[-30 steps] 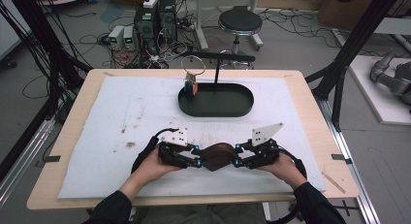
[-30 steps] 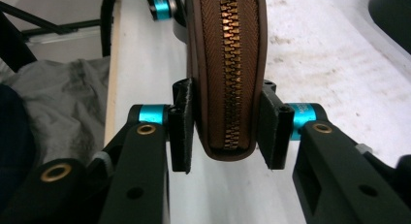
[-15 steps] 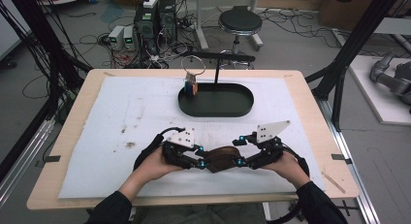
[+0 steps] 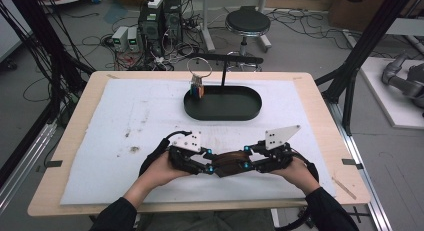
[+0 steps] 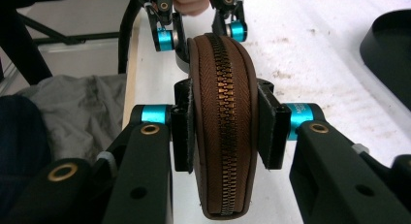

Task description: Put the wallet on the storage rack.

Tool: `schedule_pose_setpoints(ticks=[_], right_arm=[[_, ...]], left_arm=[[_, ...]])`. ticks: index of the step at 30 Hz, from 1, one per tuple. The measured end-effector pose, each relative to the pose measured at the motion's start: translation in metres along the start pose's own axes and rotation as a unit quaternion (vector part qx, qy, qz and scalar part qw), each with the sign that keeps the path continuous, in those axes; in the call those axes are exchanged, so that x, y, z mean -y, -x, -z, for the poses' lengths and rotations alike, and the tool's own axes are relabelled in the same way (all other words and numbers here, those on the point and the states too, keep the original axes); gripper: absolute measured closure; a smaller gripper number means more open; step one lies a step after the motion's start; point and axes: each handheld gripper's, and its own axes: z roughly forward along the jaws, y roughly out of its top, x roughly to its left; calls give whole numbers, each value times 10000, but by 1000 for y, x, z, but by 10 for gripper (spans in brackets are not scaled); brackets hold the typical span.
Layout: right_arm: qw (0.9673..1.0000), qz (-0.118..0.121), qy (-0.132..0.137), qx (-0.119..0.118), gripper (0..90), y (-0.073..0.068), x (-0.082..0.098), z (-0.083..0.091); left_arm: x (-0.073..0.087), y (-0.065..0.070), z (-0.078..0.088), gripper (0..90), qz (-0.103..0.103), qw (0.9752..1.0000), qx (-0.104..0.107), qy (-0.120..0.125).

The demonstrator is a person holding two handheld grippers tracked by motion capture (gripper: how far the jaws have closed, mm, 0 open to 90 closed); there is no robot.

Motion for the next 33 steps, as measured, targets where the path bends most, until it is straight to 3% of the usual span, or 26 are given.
schedule_pose_setpoints(ticks=[3, 9, 11, 15, 23, 26, 33], right_arm=[[9998, -30, 160, 98, 666, 0, -1, 4], [9984, -144, 526, 115, 668, 2, -1, 11], [9976, -142, 661, 110, 669, 2, -2, 13], [9966, -195, 794, 116, 669, 1, -3, 15], [9955, -216, 921, 86, 656, 2, -3, 16], [9955, -201, 913, 167, 609, 3, -2, 18], [9935, -332, 990, 465, 458, 7, 2, 29]], left_arm=[[2, -2, 3, 487, 211, 9990, -25, 394], [6, -4, -1, 433, 325, 9979, -148, 547], [5, -3, -4, 435, 269, 9979, -160, 573], [2, -1, -4, 502, 185, 9963, -143, 830], [0, -1, 0, 625, 184, 9947, -70, 1014], [-2, 0, 1, 656, 122, 9945, -26, 1037], [-8, 0, 7, 664, 104, 9949, -151, 996]])
